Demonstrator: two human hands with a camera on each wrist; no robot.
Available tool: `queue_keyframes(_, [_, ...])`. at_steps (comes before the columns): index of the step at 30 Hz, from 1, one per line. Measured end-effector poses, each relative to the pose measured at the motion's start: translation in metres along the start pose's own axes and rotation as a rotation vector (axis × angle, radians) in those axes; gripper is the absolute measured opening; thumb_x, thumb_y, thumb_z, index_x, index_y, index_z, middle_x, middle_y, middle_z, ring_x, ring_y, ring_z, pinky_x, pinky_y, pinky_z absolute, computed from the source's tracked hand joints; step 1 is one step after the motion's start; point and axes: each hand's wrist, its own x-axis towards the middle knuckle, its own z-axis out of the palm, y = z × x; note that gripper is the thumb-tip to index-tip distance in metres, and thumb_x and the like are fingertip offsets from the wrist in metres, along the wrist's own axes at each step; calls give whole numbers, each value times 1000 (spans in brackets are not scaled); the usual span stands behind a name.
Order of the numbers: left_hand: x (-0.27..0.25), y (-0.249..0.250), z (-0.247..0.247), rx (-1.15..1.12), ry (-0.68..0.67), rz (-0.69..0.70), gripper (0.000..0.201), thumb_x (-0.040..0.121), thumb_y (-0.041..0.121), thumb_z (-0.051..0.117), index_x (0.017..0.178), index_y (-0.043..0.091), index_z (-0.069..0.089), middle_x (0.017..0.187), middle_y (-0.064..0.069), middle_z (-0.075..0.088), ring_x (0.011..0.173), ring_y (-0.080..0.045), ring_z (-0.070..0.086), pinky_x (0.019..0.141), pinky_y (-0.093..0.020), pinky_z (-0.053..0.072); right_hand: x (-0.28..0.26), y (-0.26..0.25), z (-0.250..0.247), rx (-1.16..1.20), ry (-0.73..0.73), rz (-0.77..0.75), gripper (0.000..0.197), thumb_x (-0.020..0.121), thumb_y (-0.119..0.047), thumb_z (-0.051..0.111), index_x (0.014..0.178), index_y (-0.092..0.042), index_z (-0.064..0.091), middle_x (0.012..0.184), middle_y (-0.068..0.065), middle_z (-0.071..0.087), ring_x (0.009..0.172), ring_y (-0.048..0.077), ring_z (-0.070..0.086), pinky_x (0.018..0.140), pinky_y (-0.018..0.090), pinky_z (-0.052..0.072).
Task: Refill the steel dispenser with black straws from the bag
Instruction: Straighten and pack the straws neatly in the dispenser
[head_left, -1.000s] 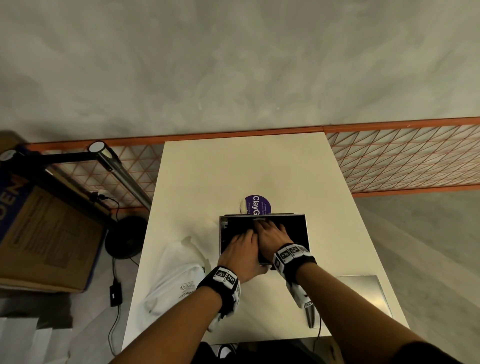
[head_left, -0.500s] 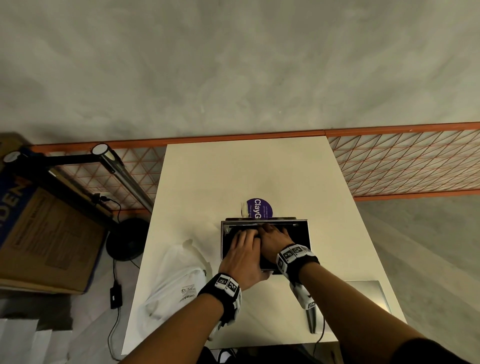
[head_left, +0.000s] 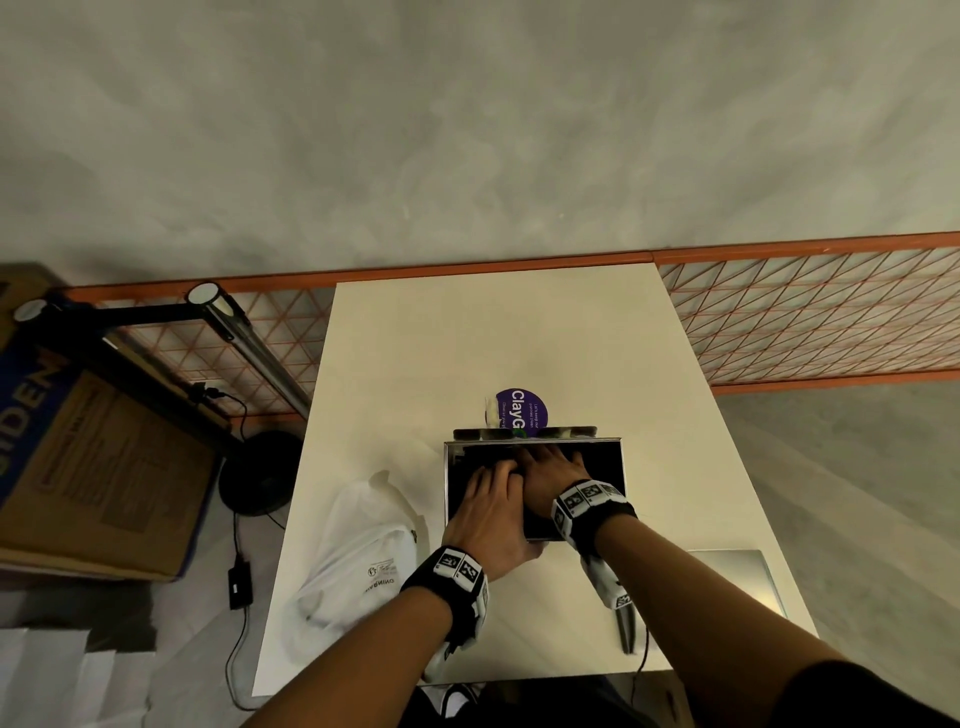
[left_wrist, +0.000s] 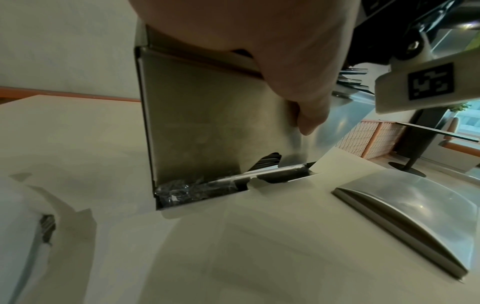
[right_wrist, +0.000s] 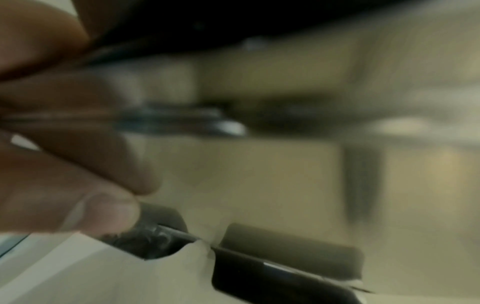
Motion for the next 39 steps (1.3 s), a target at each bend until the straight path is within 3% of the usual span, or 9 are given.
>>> queue_keyframes(6, [-1, 1, 1, 1, 20, 11, 76, 67, 65, 68, 121, 14, 51, 127, -1, 45, 119, -28, 47, 115, -42, 36, -4, 3, 3, -51, 26, -101, 53, 98, -39, 31, 150, -25, 29, 154, 1, 36, 142, 22, 30, 111, 55, 23])
queue_keyframes(12, [1, -1, 2, -6, 9, -3, 80, 65, 67, 68, 122, 14, 51, 127, 0, 45, 117, -27, 48, 113, -41, 38, 3, 0, 0, -46, -21, -51, 57, 97, -42, 29, 152, -29, 23, 159, 1, 28, 146, 26, 22, 113, 59, 17])
queue_keyframes(16, [4, -2, 0, -6, 11, 6, 83, 63, 67, 69, 123, 14, 50, 129, 0, 45, 119, -25, 47, 112, -41, 38, 6, -2, -6, -13, -19, -26, 50, 95, -42, 32, 142, -27, 36, 149, 3, 42, 139, 26, 35, 109, 60, 21])
queue_keyframes(21, [2, 0, 0, 76, 55, 17, 95, 62, 69, 64, 137, 14, 45, 145, -3, 41, 139, -25, 37, 124, -51, 16, -6, 1, -10, -83, -2, -56, 46, 94, -39, 36, 136, -23, 42, 140, 3, 49, 130, 29, 46, 107, 60, 27])
queue_keyframes(27, [11, -3, -2, 143, -27, -47, 120, 62, 80, 52, 156, 10, 28, 158, -6, 37, 147, -25, 30, 124, -55, 10, -22, 6, -10, -109, 85, -129, 51, 95, -41, 35, 142, -21, 39, 140, 5, 52, 126, 29, 50, 103, 53, 33])
queue_keyframes(31, [14, -2, -8, 136, -25, -46, 110, 59, 81, 51, 146, 15, 42, 146, 0, 48, 137, -21, 42, 121, -49, 19, -31, 11, -7, -245, 233, -254, 47, 100, -44, 30, 134, -17, 47, 123, 9, 62, 108, 32, 61, 90, 50, 45])
queue_keyframes(35, [11, 0, -14, 132, 51, -7, 88, 61, 78, 55, 124, 17, 56, 121, 3, 59, 114, -21, 54, 106, -44, 37, -35, 13, -6, -275, 325, -267, 49, 97, -48, 20, 110, -20, 56, 100, 6, 68, 85, 30, 66, 74, 42, 50])
queue_keyframes(39, [9, -2, -15, 148, 135, 17, 81, 63, 76, 56, 118, 17, 59, 116, 2, 61, 112, -22, 55, 102, -46, 41, -36, 17, -1, -311, 328, -329, 54, 101, -46, 9, 110, -19, 55, 107, 6, 63, 95, 30, 60, 75, 43, 44])
